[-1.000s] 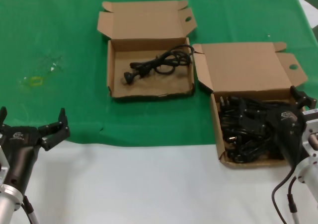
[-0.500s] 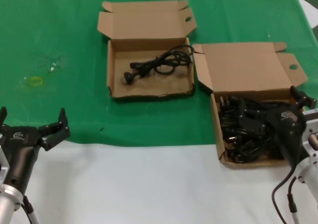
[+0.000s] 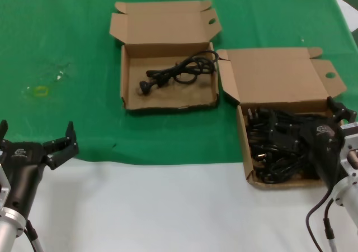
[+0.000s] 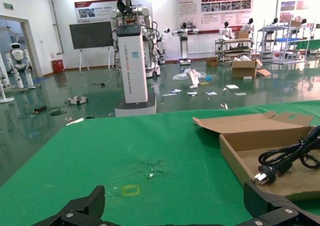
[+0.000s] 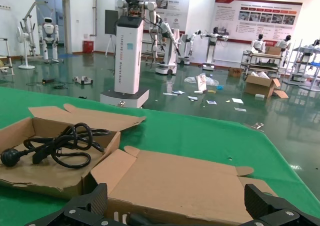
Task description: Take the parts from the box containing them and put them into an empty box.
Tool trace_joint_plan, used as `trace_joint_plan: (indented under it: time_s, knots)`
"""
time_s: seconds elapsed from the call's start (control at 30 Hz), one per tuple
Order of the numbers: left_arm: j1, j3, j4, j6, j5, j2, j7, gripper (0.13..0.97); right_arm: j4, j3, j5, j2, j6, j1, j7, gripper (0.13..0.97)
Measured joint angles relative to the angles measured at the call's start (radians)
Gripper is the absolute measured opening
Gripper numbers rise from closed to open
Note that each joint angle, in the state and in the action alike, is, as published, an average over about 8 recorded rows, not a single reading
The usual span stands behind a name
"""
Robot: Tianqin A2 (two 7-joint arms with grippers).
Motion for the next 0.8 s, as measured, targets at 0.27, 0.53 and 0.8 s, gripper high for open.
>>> trace_joint_plan:
  time_s: [0.27,0.53,0.8]
  knots:
    - [0.000,0.000,0.000,0.000,0.000,0.000,0.000,0.966,0.000,0.000,0.000,0.000,0.000,0.000,0.000,0.966]
    - [0.000,0.000,0.000,0.000,0.000,0.000,0.000,0.966,0.000,0.000,0.000,0.000,0.000,0.000,0.000,0.966]
    - [0.000,0.000,0.000,0.000,0.000,0.000,0.000,0.966,0.000,0.000,0.000,0.000,0.000,0.000,0.000,0.966]
